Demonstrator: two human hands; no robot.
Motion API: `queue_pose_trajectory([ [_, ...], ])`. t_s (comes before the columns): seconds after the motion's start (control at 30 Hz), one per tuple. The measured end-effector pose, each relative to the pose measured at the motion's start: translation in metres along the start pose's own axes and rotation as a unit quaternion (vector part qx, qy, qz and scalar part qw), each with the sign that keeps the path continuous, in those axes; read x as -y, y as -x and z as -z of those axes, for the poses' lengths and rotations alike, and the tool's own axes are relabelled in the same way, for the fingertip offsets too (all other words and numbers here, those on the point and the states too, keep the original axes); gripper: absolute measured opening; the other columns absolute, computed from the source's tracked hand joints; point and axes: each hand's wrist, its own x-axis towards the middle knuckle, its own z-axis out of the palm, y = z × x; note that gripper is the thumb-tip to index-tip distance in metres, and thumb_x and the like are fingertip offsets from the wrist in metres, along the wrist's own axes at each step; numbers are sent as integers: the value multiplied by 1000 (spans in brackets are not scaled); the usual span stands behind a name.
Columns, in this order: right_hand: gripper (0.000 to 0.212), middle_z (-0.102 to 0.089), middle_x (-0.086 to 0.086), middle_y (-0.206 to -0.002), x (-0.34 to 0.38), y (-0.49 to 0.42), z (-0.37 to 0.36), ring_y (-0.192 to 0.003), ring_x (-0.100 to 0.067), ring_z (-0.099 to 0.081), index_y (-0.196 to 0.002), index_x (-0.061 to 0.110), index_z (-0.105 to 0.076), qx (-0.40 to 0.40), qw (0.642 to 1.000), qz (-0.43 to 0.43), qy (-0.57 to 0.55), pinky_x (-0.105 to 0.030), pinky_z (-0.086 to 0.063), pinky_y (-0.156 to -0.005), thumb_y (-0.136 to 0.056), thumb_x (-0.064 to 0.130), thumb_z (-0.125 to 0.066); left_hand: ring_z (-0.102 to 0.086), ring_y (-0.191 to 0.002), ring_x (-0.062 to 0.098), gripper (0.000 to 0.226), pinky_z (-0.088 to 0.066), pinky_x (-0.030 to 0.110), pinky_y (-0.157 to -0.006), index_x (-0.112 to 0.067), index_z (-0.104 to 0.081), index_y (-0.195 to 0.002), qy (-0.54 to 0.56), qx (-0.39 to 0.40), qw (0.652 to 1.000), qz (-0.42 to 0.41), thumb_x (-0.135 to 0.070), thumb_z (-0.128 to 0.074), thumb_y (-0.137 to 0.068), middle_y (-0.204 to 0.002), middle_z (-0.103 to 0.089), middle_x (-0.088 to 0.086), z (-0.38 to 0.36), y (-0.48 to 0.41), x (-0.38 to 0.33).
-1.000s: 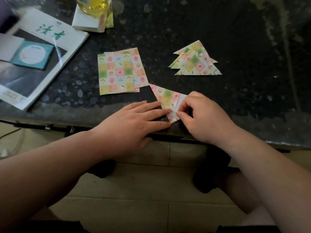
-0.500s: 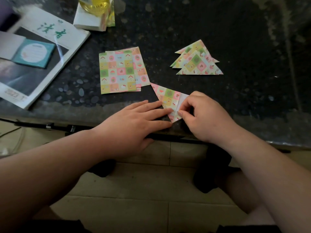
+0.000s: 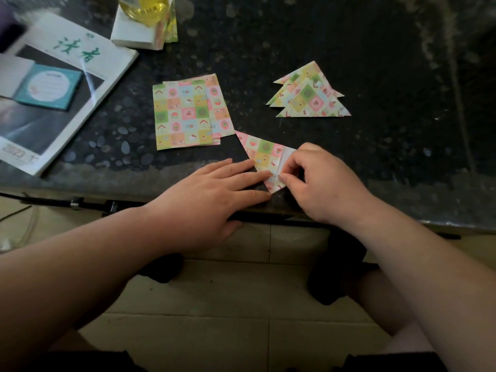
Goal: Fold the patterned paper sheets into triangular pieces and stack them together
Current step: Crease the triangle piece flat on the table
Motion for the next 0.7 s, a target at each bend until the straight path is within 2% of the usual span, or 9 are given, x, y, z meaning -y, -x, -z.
queue_pose_trajectory([
  [0.17, 11, -54, 10, -95, -1, -1, 0, -88, -11, -56, -87, 29, -65, -1, 1000, 3, 3, -37, -53, -80, -97, 32, -66, -18, -156, 16, 78, -11, 40, -126, -29, -33, -157, 8, -6, 1000, 29, -39, -67, -87, -165, -32, -7, 0, -1, -9],
  [0.27, 11, -54, 11, -95, -2, -1, 0, -89, -10, -56, -86, 29, -65, -1, 1000, 5, -1, -36, -52, -80, -96, 32, -67, -23, -155, 25, 87, -16, 47, -125, -28, -30, -159, -48, -1, 999, 22, -42, -70, -84, -164, -34, -1, -3, 0, -15],
  [0.4, 11, -55, 10, -95, -4, -2, -1, -89, -11, -56, -84, 29, -66, -1, 1000, 5, -10, -34, -51, -80, -95, 31, -68, -14, -157, 28, 84, -14, 52, -127, -30, -26, -161, -63, 26, 997, 38, -44, -66, -88, -168, -25, 2, -4, -1, -21],
  [0.6, 13, -54, 11, -93, -4, -2, 0, -88, -9, -55, -83, 29, -65, 1, 1000, 5, -17, -33, -49, -79, -95, 30, -68, -32, -151, 31, 82, -30, 56, -121, -26, -44, -154, -73, 7, 996, 41, -40, -75, -80, -159, -42, 5, -3, -4, -24],
  [0.7, 14, -54, 12, -93, -4, -2, 0, -87, -9, -55, -81, 29, -64, 3, 1000, 6, -17, -34, -49, -78, -95, 30, -68, -37, -148, 33, 86, -33, 59, -119, -24, -44, -154, -70, 0, 996, 55, -38, -77, -76, -155, -47, 6, -4, -5, -29],
])
